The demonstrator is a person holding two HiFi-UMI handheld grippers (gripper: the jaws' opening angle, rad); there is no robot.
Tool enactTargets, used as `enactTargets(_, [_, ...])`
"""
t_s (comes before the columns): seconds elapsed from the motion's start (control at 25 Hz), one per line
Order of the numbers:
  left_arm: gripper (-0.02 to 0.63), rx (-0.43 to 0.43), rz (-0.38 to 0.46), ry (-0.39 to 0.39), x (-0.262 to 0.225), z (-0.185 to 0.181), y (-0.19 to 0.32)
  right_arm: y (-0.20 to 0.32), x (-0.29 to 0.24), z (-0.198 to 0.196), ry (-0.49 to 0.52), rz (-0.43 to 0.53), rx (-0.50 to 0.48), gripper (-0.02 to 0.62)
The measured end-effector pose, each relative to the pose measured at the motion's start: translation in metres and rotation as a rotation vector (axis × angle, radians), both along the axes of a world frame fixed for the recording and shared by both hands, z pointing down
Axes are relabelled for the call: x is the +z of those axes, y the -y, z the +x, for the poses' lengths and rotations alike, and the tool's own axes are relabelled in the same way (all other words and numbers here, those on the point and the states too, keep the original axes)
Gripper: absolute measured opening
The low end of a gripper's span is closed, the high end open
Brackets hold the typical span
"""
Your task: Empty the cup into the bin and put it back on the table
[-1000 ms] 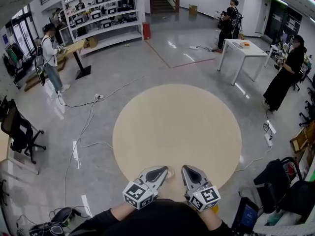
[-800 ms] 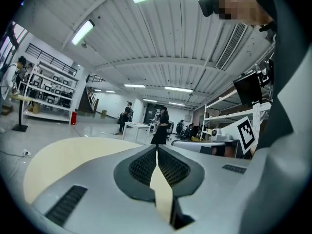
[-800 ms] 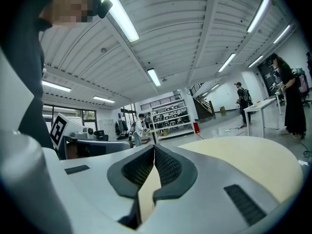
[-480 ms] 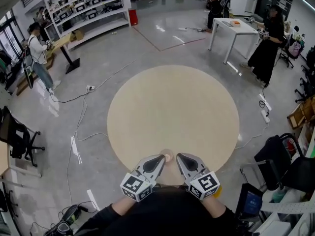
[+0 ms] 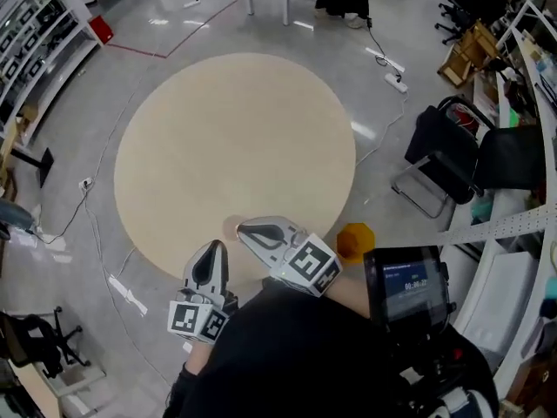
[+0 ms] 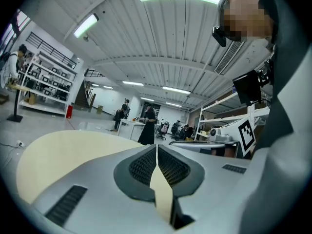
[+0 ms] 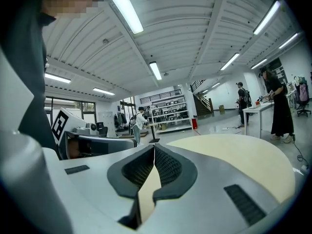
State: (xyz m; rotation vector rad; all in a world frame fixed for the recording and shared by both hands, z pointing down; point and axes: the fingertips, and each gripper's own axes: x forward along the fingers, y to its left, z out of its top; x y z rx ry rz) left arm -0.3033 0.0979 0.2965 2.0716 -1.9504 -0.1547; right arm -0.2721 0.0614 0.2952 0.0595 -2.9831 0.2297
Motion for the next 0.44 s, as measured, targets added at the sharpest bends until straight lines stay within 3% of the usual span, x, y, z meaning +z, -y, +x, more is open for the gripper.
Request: enactTargets(0.44, [0.028,0.046,-0.03,-0.004,0.01,0.018,0.007,0.005,0.009,0.018,-0.003,-0.029,0.029,0.017])
